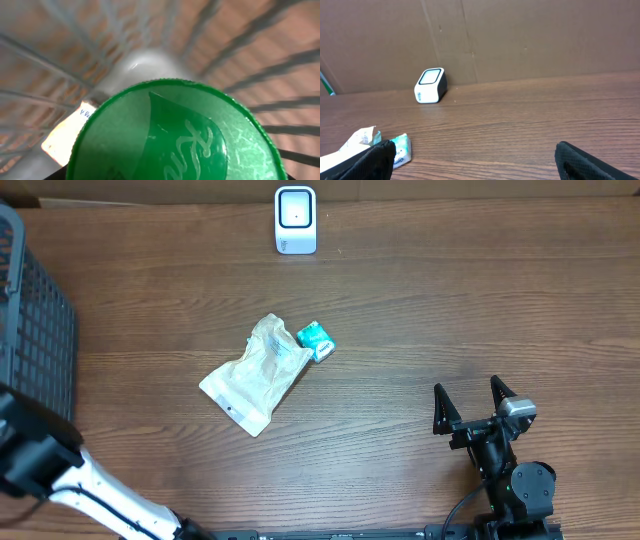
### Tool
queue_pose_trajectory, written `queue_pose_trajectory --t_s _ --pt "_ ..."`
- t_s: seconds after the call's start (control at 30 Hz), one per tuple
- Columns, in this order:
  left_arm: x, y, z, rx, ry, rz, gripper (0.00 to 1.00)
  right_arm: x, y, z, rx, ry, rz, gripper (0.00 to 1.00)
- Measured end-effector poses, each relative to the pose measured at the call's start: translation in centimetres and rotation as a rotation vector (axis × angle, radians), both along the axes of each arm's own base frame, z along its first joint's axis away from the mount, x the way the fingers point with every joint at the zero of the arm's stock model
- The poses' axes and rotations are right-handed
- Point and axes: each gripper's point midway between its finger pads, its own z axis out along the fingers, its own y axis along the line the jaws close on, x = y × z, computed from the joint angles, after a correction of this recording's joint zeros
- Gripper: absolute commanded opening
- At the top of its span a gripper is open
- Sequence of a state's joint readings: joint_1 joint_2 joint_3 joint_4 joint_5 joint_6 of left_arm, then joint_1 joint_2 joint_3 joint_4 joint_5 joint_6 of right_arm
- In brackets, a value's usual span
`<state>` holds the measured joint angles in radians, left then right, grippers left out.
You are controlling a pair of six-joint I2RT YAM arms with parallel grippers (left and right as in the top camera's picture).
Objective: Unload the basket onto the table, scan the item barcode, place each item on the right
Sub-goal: 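Reach into the basket and grasp the green-lidded jar with the left gripper, then move the green-lidded jar under the scanner and set it on the table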
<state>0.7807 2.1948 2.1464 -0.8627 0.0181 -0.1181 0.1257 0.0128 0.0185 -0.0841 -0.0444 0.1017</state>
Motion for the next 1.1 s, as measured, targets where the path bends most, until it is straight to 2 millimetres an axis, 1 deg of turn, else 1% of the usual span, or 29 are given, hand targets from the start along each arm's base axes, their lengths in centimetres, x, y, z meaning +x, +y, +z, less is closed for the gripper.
queue_pose_trajectory --t_s 0.03,0.07,0.13,0.2,0.27,0.3,0.33,0.4,0.47,0.53,0.63,0.67,0.73,0.8,0.83,0.9,0.97,1.0,1.1 --pt "0.1 -0.8 2.8 0.006 -0.061 -0.014 0.33 0.0 0.0 0.0 0.0 0.0 0.0 1.0" --pt "0.1 -2.6 8.1 0.025 -0.172 -0.051 0.33 0.0 0.0 0.0 0.0 0.0 0.0 1.0" --pt "-0.4 -5.3 13.4 0.032 -0.284 -0.111 0.33 0.0 0.0 0.0 0.0 0.0 0.0 1.0" --pt "-1.5 -8.2 17.6 0.03 -0.367 -0.167 0.33 0.0 0.0 0.0 0.0 0.0 0.0 1.0" --pt "-2.6 -11.0 20.7 0.025 -0.42 -0.213 0.33 0.0 0.0 0.0 0.0 0.0 0.0 1.0" --pt "-3.0 -12.1 21.5 0.018 -0.431 -0.228 0.34 0.0 0.0 0.0 0.0 0.0 0.0 1.0" --pt "-3.9 -14.1 22.4 0.0 -0.435 -0.253 0.34 0.0 0.0 0.0 0.0 0.0 0.0 1.0" --pt "-4.5 -16.4 22.9 -0.03 -0.43 -0.285 0.35 0.0 0.0 0.0 0.0 0.0 0.0 1.0" --pt "-4.7 -19.4 22.5 -0.083 -0.399 -0.333 0.35 0.0 0.0 0.0 0.0 0.0 0.0 1.0" --pt "-4.6 -22.6 21.2 -0.149 -0.34 -0.4 0.36 0.0 0.0 0.0 0.0 0.0 0.0 1.0" --pt "-4.0 -27.2 18.7 -0.236 -0.235 -0.504 0.36 0.0 0.0 0.0 0.0 0.0 0.0 1.0" --pt "-3.6 -29.5 17.2 -0.269 -0.169 -0.559 0.36 0.0 0.0 0.0 0.0 0.0 0.0 1.0" --pt "-3.0 -32.1 15.2 -0.295 -0.08 -0.621 0.36 0.0 0.0 0.0 0.0 0.0 0.0 1.0" --pt "-2.5 -34.1 13.5 -0.316 -0.006 -0.669 0.37 0.0 0.0 0.0 0.0 0.001 0.0 1.0" --pt "-2.1 -35.7 12.0 -0.331 0.056 -0.701 0.37 0.0 0.0 0.0 0.0 0.0 0.0 1.0" --pt "-1.5 -37.7 9.7 -0.346 0.147 -0.743 0.38 0.0 0.0 0.0 0.0 0.0 0.0 1.0" --pt "-1.0 -39.4 7.0 -0.351 0.247 -0.772 0.38 0.0 0.0 0.0 0.0 0.0 0.0 1.0" --pt "-0.8 -39.8 6.1 -0.352 0.28 -0.779 0.38 0.0 0.0 0.0 0.0 0.0 0.0 1.0" --pt "0.2 -41.7 1.9 -0.353 0.408 -0.813 0.36 0.0 0.0 0.0 0.0 0.0 0.0 1.0"
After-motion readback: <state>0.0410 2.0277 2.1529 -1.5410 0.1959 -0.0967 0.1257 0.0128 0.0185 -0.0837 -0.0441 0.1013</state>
